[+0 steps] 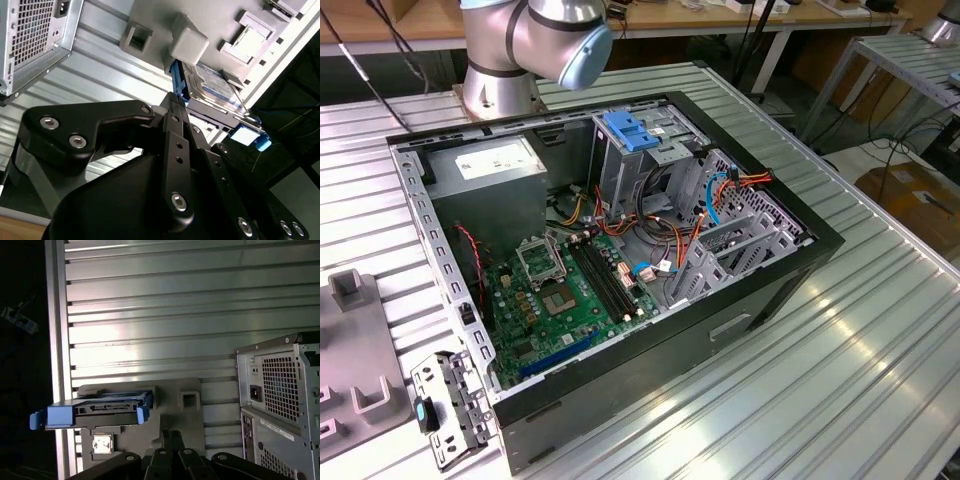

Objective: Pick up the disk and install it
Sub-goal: 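Reach for the disk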

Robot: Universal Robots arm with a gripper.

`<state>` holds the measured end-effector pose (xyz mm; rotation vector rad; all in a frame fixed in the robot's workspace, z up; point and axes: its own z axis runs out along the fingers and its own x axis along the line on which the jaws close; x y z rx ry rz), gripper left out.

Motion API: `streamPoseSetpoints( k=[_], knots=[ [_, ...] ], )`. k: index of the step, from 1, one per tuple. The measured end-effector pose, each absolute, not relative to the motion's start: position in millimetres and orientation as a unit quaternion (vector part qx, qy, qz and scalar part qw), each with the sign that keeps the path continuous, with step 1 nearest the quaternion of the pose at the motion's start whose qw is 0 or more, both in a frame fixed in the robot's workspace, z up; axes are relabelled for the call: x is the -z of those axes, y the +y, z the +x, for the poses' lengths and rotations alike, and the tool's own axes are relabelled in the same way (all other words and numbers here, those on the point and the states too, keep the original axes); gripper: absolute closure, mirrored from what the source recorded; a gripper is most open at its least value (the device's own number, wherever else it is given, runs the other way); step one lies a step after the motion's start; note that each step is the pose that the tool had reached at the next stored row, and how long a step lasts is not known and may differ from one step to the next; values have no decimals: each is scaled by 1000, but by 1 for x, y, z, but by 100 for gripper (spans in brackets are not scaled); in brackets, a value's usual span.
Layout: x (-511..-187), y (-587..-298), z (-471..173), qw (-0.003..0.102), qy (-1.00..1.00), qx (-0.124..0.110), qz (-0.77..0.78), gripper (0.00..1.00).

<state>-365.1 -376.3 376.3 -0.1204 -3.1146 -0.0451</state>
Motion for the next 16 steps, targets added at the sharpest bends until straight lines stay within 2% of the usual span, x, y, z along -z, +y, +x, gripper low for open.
streamPoseSetpoints(
  k=[10, 16],
  knots=[
    [-371, -369, -421, 15, -999, 14, -38, 89],
    [-367, -369, -428, 15, -1000, 14, -8, 89]
  ],
)
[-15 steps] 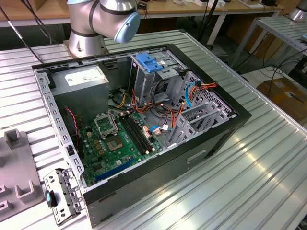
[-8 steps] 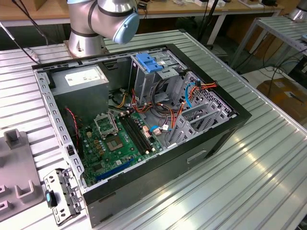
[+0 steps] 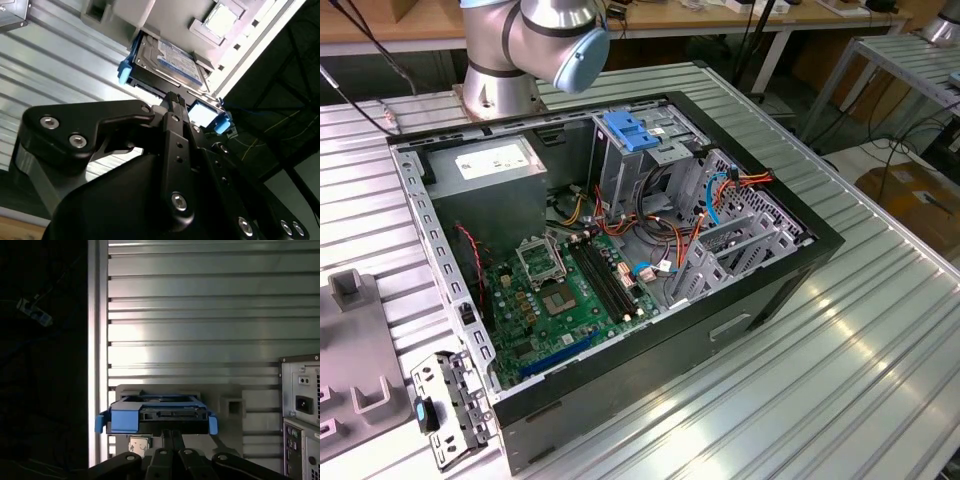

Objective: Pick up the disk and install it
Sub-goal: 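Reach for the disk, then pick up the disk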

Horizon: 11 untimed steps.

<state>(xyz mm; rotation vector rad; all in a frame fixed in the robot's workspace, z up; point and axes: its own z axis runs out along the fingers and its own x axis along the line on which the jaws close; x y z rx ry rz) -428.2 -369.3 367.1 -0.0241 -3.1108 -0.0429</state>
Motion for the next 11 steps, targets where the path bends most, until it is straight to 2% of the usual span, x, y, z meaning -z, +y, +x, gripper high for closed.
streamPoseSetpoints(
  k=[11],
  knots=[
    [-365, -368, -467, 15, -1000, 14, -8, 89]
  ],
)
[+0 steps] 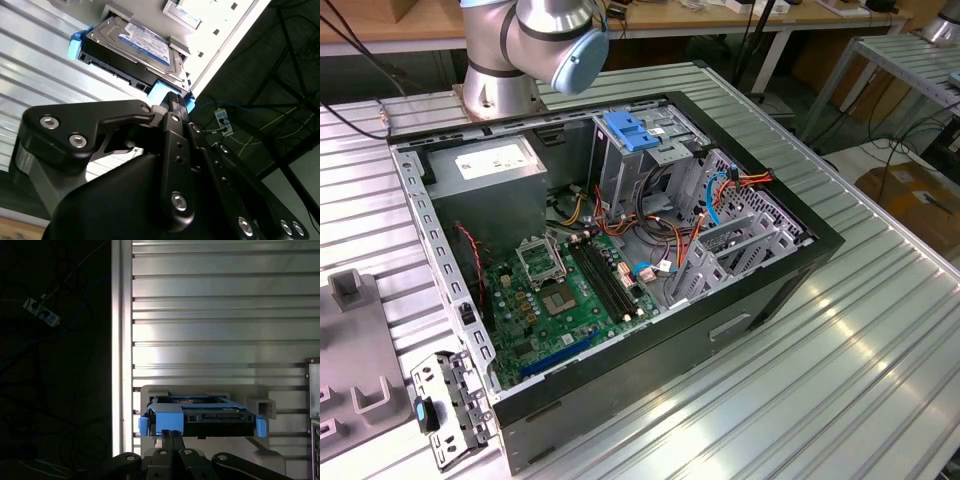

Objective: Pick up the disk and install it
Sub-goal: 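Pick up the disk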

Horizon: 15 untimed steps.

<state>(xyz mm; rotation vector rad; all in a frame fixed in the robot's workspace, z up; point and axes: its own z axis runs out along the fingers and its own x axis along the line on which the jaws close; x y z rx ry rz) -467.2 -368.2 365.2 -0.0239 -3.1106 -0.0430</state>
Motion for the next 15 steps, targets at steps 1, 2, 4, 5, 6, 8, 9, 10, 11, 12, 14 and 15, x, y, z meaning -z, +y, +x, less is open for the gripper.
streamPoseSetpoints(
  k=[1, 2, 4, 5, 6, 8, 9, 10, 11, 12, 14, 15],
  knots=[
    [-365, -368, -468, 15, -1000, 14, -8, 89],
    [-365, -368, -468, 15, -1000, 14, -8, 89],
    [-365, -368, -468, 15, -1000, 14, -8, 89],
    [-365, -368, -468, 15, -1000, 14, -8, 89],
    [-365, -368, -468, 15, -1000, 14, -8, 89],
    [-365, -368, -469, 15, -1000, 14, -8, 89],
    [-365, -368, -469, 15, -1000, 14, -8, 89],
    [-365, -368, -469, 15, -1000, 14, -8, 89],
    [-365, -368, -469, 15, -1000, 14, -7, 89],
    [-365, -368, -469, 15, -1000, 14, -7, 89],
    [-365, -368, -469, 15, -1000, 14, -2, 89],
    [-365, -368, -469, 15, -1000, 14, 2, 89]
  ],
)
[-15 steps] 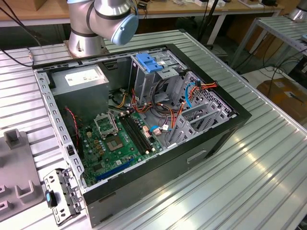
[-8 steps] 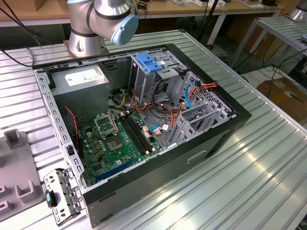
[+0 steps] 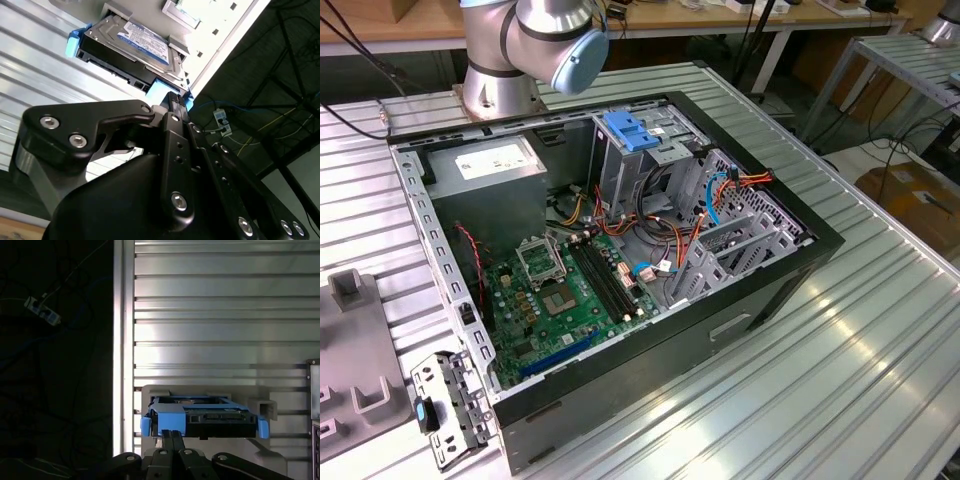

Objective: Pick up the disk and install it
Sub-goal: 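Pick up the disk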

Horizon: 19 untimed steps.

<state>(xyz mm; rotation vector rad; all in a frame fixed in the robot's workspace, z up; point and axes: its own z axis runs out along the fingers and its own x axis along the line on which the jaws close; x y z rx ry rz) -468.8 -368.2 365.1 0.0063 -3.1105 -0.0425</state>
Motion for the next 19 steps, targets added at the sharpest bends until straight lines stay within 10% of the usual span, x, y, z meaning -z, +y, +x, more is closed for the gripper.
streamPoseSetpoints(
  k=[19],
  knots=[
    [-365, -368, -469, 18, -981, 10, 193, 89]
  ],
)
